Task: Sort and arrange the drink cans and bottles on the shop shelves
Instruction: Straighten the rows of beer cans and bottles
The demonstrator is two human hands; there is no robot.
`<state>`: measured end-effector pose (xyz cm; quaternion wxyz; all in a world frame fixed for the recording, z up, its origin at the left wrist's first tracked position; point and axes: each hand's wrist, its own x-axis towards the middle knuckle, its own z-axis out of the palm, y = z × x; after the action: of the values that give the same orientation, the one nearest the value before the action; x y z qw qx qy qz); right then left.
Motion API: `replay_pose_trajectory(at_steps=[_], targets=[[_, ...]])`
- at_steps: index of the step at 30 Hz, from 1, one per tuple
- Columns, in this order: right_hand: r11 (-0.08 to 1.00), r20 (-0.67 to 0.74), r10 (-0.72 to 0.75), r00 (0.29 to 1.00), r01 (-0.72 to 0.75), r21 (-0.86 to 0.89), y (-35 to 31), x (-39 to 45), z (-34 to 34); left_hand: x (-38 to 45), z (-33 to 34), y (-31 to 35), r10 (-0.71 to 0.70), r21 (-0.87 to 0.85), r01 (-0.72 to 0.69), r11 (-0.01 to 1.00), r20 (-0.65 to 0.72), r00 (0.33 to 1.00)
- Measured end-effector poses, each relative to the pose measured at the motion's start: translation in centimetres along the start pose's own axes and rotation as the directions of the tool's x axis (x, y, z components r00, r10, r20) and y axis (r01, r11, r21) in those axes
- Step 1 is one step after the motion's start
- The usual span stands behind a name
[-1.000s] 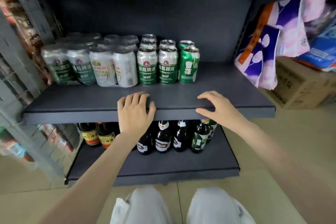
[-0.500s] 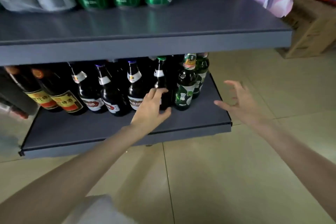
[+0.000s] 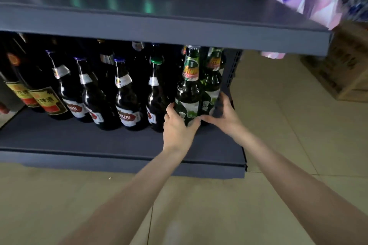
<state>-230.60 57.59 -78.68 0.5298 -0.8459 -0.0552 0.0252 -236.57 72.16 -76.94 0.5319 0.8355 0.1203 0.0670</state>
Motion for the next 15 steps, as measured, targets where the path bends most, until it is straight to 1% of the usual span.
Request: replay_pose_trajectory(at_steps=[2,3,4,6,8,10,12,15], targets=[[0.999,-0.018,0.001,1.000,0.000,0.039,0.3,0.4,0.2,0.0,0.1,-0.6,-0.172,-0.034,0.173,0.984,0.039,0.984],[0.999,-0.029,0.004,1.000,-0.003,0.042,0.3,0.6,0.2,-0.2,0.0,-0.9,-0.220,-0.025,0.221,0.975,0.054,0.974],[0.999,-0.034,0.008,0.999,-0.006,0.041,0.2,0.9,0.2,-0.4,0.0,-1.2,-0.232,-0.011,0.232,0.973,0.053,0.971],[0.999,-0.020,0.016,1.000,-0.015,0.043,0.0,1.6,0.3,-0.5,0.2,-1.7,-0.194,-0.001,0.194,0.981,0.013,0.981],[0.999,-0.010,0.006,1.000,-0.006,0.044,0.0,2.1,0.5,-0.4,0.7,-1.9,-0.109,-0.007,0.109,0.994,-0.045,0.993],[0.999,-0.042,-0.017,0.999,0.019,0.041,0.3,2.3,0.5,-0.4,1.5,-1.7,-0.047,-0.002,0.047,0.999,-0.107,0.993],[0.998,-0.090,-0.047,0.995,0.050,0.035,0.6,2.2,0.4,-0.7,2.5,-1.5,-0.027,0.033,0.033,0.999,-0.163,0.986],[0.997,-0.132,-0.073,0.989,0.076,0.020,1.1,1.7,-0.3,-0.6,3.8,-1.2,-0.042,0.045,0.053,0.998,-0.226,0.973]])
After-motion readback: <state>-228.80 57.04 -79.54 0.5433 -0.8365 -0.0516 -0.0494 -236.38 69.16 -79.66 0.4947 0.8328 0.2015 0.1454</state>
